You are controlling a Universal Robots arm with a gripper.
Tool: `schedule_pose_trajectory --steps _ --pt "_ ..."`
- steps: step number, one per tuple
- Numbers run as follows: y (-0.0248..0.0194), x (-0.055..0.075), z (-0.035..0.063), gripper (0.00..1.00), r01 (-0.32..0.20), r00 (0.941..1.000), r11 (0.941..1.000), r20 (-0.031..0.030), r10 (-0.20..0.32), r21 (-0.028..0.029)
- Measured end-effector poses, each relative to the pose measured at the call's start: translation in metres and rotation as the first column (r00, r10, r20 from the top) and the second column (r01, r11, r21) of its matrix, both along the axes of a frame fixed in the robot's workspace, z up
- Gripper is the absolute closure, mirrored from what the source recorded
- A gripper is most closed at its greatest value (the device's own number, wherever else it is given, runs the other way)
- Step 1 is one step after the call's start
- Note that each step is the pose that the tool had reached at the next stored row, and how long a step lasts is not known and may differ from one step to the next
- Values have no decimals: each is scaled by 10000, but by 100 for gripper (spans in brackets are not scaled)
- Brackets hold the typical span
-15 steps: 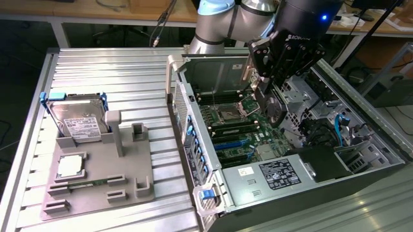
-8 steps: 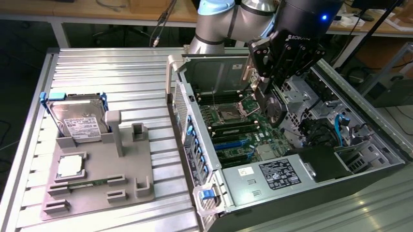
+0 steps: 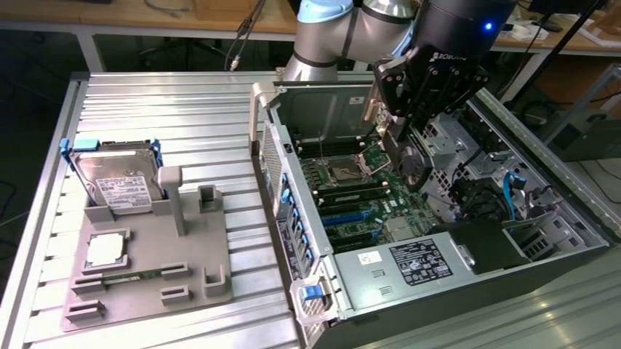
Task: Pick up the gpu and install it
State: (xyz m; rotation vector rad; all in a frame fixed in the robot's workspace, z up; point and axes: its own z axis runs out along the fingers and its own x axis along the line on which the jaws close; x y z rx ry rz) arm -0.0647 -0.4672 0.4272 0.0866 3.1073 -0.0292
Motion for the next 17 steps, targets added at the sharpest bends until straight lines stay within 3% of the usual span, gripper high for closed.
schedule_pose_trajectory --steps 17 --pt "0 0 0 73 -366 9993 9993 0 366 0"
